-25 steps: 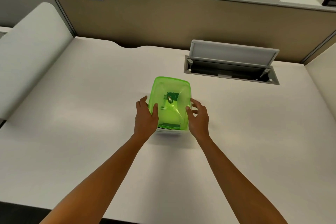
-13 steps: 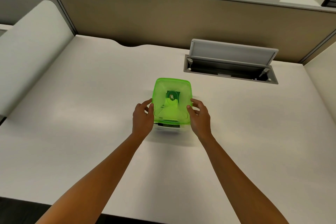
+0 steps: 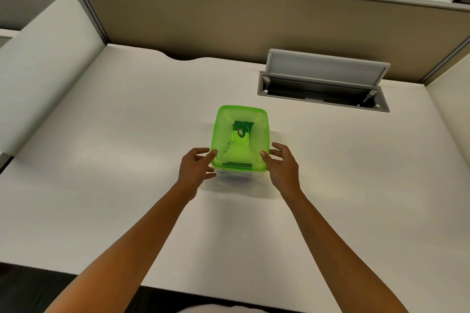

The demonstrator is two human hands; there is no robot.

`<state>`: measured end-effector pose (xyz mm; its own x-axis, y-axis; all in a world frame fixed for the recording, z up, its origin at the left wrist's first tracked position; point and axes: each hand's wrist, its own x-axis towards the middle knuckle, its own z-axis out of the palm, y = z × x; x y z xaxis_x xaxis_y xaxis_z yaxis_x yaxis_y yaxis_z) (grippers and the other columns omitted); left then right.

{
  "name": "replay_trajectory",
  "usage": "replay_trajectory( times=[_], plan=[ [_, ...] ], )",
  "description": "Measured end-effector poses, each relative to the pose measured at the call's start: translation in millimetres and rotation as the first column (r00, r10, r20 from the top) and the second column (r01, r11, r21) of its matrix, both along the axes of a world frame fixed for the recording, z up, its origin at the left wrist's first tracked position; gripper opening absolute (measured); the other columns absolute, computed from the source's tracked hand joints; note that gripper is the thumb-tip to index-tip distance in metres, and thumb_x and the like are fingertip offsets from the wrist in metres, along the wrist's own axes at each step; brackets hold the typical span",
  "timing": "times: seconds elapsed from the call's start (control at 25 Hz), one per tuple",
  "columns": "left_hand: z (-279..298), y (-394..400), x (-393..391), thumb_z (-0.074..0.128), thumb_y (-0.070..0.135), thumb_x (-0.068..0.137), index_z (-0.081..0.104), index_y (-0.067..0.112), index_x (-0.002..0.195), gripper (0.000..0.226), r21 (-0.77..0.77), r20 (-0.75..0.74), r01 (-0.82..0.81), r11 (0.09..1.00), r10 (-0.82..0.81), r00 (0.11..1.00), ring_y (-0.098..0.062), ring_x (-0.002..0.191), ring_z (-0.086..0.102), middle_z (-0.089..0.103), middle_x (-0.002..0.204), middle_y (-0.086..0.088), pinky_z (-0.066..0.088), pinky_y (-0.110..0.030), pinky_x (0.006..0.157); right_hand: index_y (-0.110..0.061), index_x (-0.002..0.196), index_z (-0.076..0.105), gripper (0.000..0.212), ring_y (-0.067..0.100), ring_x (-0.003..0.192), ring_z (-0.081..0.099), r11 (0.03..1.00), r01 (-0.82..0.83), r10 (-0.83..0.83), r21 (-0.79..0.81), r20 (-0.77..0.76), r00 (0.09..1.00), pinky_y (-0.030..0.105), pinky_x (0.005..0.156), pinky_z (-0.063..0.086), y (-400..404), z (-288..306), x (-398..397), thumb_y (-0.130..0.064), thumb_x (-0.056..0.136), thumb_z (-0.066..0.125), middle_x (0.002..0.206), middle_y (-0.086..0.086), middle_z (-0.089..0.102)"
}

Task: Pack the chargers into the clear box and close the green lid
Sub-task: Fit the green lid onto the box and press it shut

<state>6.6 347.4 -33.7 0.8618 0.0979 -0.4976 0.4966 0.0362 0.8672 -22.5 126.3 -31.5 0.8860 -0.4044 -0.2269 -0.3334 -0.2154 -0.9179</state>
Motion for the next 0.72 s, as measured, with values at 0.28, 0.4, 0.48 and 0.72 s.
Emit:
replay_trajectory(
  times=[0.28, 0.4, 0.48, 0.72],
  plan=[
    [7.3, 5.8, -0.4, 0.08, 0.008, 0.079, 0.059, -0.005, 0.12, 0.048, -0.277, -0.118, -0.015, 0.961, -0.019, 0.993, -0.032, 0.08, 0.071, 0.073, 0.099, -0.019, 0.063, -0.038, 0.073, -0.011, 0.119, 0.064, 0.043, 0.009, 0.076, 0.062, 0.995, 0.077, -0.072, 0.065, -0.085, 0.994, 0.041, 0.082, 0.06, 5.2, -0.8, -3.6, -0.04, 0.088, 0.069, 0.099, 0.002, 0.064],
    [6.9, 7.5, -0.8, 0.079, 0.005, 0.079, 0.06, -0.004, 0.119, 0.045, -0.312, -0.113, -0.015, 0.95, -0.022, 0.993, -0.035, 0.08, 0.073, 0.073, 0.099, -0.021, 0.063, -0.043, 0.077, -0.008, 0.117, 0.064, 0.045, 0.009, 0.075, 0.062, 0.994, 0.078, -0.069, 0.082, -0.102, 0.992, 0.033, 0.073, 0.06, 3.5, 0.0, -3.2, -0.041, 0.088, 0.069, 0.104, 0.008, 0.065],
    [6.4, 8.0, -1.0, 0.077, 0.003, 0.08, 0.062, -0.003, 0.114, 0.039, -0.329, -0.113, -0.021, 0.944, -0.018, 0.993, -0.035, 0.08, 0.073, 0.073, 0.1, -0.021, 0.063, -0.043, 0.077, -0.007, 0.116, 0.064, 0.044, 0.014, 0.079, 0.063, 0.991, 0.083, -0.071, 0.109, -0.105, 0.992, 0.029, 0.07, 0.059, 3.1, -0.1, -2.2, -0.041, 0.087, 0.07, 0.106, 0.011, 0.067],
    [7.7, 8.1, 0.9, 0.073, -0.002, 0.082, 0.064, 0.0, 0.106, 0.025, -0.36, -0.158, -0.063, 0.931, 0.005, 0.987, -0.033, 0.081, 0.073, 0.073, 0.097, -0.017, 0.064, -0.04, 0.07, -0.009, 0.114, 0.064, 0.041, 0.018, 0.084, 0.064, 0.984, 0.102, -0.087, 0.148, -0.105, 0.991, 0.021, 0.062, 0.055, 6.5, 1.3, -5.0, -0.04, 0.088, 0.069, 0.106, 0.011, 0.067]
  ],
)
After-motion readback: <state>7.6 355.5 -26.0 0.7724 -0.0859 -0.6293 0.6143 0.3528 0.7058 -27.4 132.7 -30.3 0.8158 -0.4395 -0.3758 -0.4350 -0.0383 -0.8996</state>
